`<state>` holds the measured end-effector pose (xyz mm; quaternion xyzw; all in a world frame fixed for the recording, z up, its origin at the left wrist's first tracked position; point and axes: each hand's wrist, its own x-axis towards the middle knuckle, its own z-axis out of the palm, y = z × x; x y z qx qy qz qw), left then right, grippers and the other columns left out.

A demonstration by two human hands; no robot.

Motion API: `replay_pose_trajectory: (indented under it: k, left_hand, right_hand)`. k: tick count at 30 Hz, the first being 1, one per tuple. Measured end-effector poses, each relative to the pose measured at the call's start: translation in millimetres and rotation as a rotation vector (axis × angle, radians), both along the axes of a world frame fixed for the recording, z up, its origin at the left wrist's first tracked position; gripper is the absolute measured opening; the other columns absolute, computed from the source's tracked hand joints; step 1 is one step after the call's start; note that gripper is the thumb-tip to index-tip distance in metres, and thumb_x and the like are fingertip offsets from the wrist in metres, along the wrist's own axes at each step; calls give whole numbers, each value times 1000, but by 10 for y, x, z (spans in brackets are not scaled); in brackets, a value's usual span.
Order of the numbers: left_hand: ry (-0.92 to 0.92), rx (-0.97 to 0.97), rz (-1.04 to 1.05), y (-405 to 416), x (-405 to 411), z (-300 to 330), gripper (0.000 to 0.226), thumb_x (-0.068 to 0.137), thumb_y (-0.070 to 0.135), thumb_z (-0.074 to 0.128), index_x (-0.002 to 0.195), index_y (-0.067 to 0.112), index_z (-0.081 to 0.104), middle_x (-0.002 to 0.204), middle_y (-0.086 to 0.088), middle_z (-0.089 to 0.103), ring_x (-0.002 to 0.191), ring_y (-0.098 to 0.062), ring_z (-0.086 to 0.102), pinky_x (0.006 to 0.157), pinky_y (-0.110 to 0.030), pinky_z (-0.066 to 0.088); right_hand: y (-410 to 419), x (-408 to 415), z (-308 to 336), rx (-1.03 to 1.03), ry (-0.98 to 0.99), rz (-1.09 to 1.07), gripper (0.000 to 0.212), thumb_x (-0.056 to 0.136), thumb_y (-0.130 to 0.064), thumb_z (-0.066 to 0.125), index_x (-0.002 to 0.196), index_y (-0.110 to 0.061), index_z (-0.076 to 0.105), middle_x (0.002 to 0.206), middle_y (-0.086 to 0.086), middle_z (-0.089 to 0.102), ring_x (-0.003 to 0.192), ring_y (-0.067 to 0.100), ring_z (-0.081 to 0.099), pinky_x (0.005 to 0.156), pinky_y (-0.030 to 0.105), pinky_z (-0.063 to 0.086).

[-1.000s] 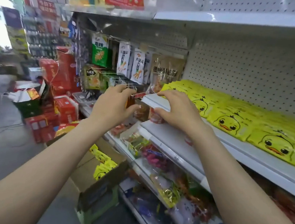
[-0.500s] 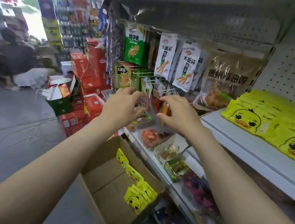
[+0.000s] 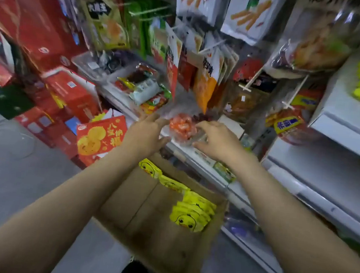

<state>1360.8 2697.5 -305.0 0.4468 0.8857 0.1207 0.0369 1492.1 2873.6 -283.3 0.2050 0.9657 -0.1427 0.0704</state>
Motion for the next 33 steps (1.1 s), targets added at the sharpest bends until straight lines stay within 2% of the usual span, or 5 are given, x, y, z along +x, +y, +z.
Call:
replay_pose_trajectory:
  k: [10, 15, 18, 23, 33]
  left_hand:
    - [-507, -310, -160, -217, -486, -2078, 51, 84, 41, 69, 125, 13, 61, 121, -20, 61, 113, -38, 57, 94, -42, 47]
    - [-655, -328, -210, -126, -371, -2930, 62, 73, 51, 65, 121, 13, 62, 125, -18, 58, 115, -39, 54, 100, -43, 46]
    - [-627, -307, -190, 49, -301, -3274, 64, 77, 29, 79, 134, 12, 56, 140, -19, 49, 131, -37, 43, 111, -39, 35]
    - [-593, -295, -177, 208, -268, -3639, 67, 78, 26, 77, 139, 16, 51, 142, -14, 49, 133, -33, 38, 111, -34, 29]
    - [-226, -377, -265, 365, -106, -3877, 49, 75, 33, 73, 123, 26, 63, 124, -7, 57, 120, -35, 39, 90, -45, 34]
  right_hand:
    - [-319, 256, -2214, -408, -516, -210, 46, 86, -49, 67, 127, -28, 61, 129, 4, 62, 115, 27, 59, 93, 37, 49]
    - [-476, 645, -3013, -496, -576, -377, 45, 84, -39, 72, 124, -19, 62, 129, 9, 61, 118, 29, 56, 90, 32, 45]
    - [-494, 788, -3296, -477, -540, -458, 48, 82, -34, 75, 125, -18, 61, 133, 11, 58, 120, 31, 56, 93, 34, 47]
    - [-528, 918, -3629, -359, -497, -482, 56, 77, -38, 78, 125, -21, 55, 132, 6, 54, 120, 29, 53, 88, 35, 46]
    - [-743, 936, -3952, -191, -329, -551, 60, 71, -26, 85, 120, -8, 55, 124, 17, 54, 114, 38, 53, 88, 42, 48]
